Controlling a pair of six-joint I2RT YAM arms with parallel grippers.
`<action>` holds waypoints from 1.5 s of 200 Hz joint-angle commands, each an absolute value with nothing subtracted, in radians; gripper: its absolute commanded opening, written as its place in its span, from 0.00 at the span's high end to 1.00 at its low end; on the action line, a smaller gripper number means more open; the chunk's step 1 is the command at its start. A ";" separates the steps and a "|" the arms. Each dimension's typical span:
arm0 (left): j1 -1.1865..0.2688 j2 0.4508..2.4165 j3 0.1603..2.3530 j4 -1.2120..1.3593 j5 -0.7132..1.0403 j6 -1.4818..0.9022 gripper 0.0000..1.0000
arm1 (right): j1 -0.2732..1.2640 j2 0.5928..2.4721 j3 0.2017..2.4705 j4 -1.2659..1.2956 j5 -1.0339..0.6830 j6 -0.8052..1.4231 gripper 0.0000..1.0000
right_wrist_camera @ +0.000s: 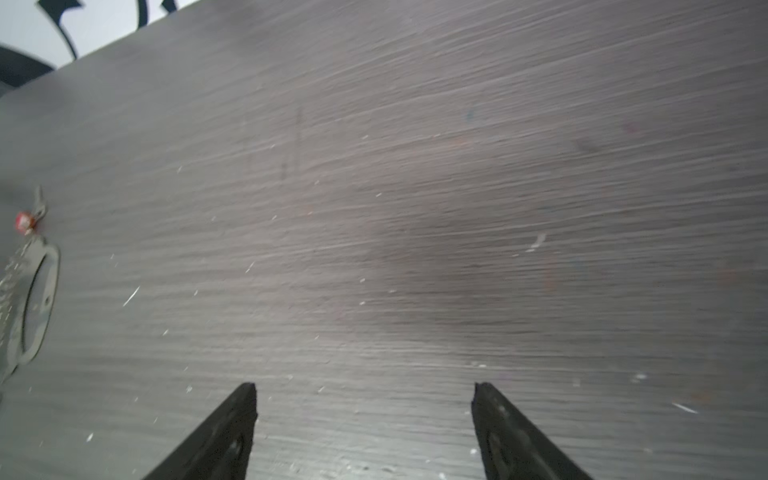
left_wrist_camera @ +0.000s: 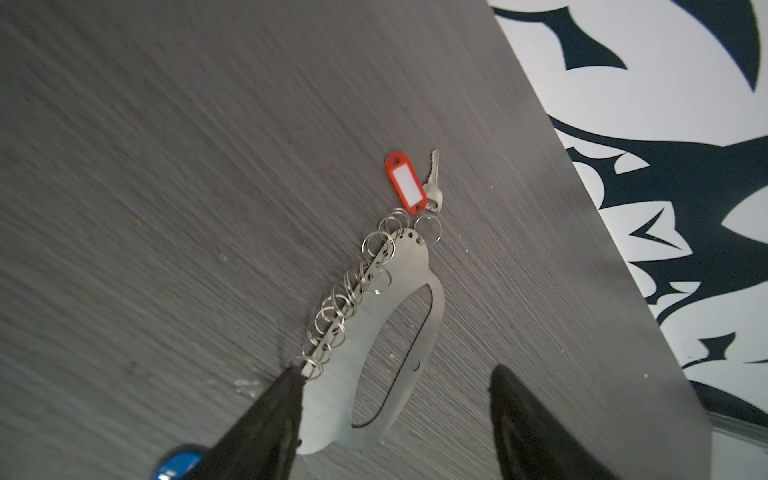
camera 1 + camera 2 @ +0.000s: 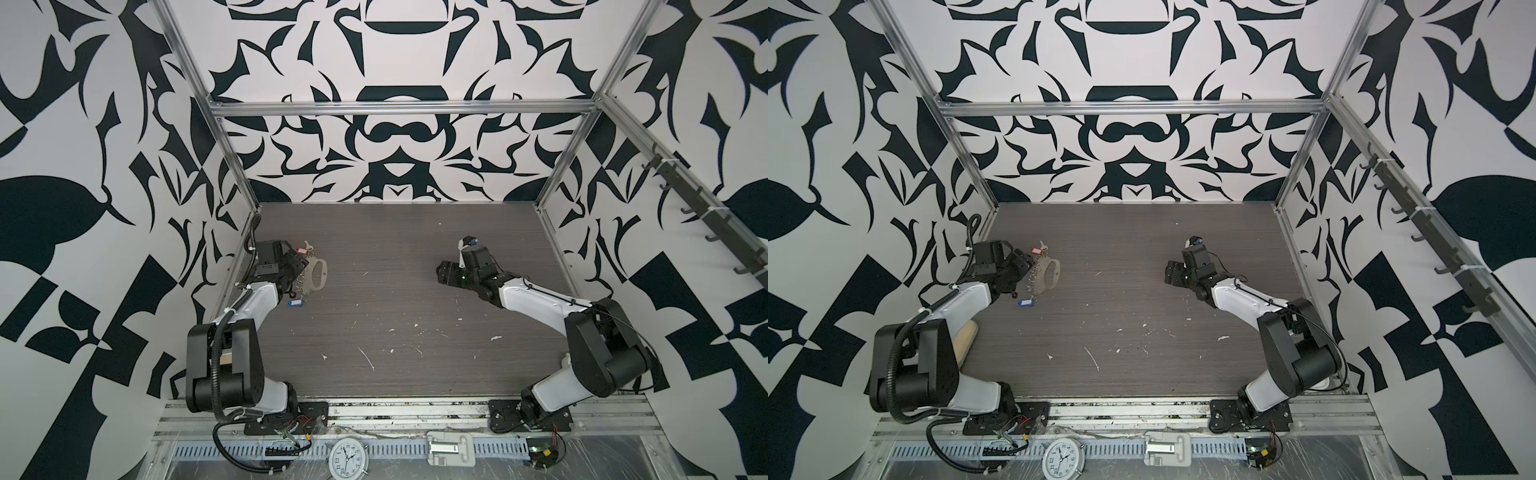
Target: Remove the keys from the keyring
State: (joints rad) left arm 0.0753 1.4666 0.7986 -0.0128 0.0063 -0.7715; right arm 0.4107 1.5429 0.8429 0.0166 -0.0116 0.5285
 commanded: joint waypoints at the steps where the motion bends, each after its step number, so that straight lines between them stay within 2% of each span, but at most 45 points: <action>1: 0.059 1.499 0.790 -0.031 0.025 -0.781 0.36 | 0.411 1.544 0.879 0.011 -0.034 0.498 0.17; 57: 0.016 1.510 0.772 -0.149 -0.132 -0.840 0.51 | 0.416 1.561 0.889 0.011 -0.054 0.518 0.23; 83: 0.002 1.508 0.756 -0.206 -0.199 -0.856 0.51 | 0.418 1.576 0.895 0.008 -0.059 0.525 0.24; 141: -0.035 1.502 0.681 -0.105 -0.174 -0.865 0.52 | 0.420 1.593 0.907 0.007 -0.075 0.527 0.25; 180: -0.043 1.533 0.660 -0.053 -0.156 -0.884 0.56 | 0.420 1.583 0.904 0.005 -0.078 0.524 0.25; 202: -0.047 1.546 0.664 -0.056 -0.161 -0.889 0.67 | 0.420 1.575 0.901 0.001 -0.075 0.521 0.25; 245: -0.086 1.554 0.659 -0.063 -0.143 -0.938 0.80 | 0.420 1.563 0.896 -0.003 -0.051 0.517 0.25; 300: -0.315 1.561 0.675 -0.081 -0.142 -1.105 0.93 | 0.420 1.573 0.933 -0.014 -0.028 0.511 0.25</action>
State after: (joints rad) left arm -0.2157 1.5448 0.6785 -0.0387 -0.1474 -0.9962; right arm 0.4141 1.5959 0.8791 -0.0097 -0.0559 0.5198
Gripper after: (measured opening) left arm 0.087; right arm 0.747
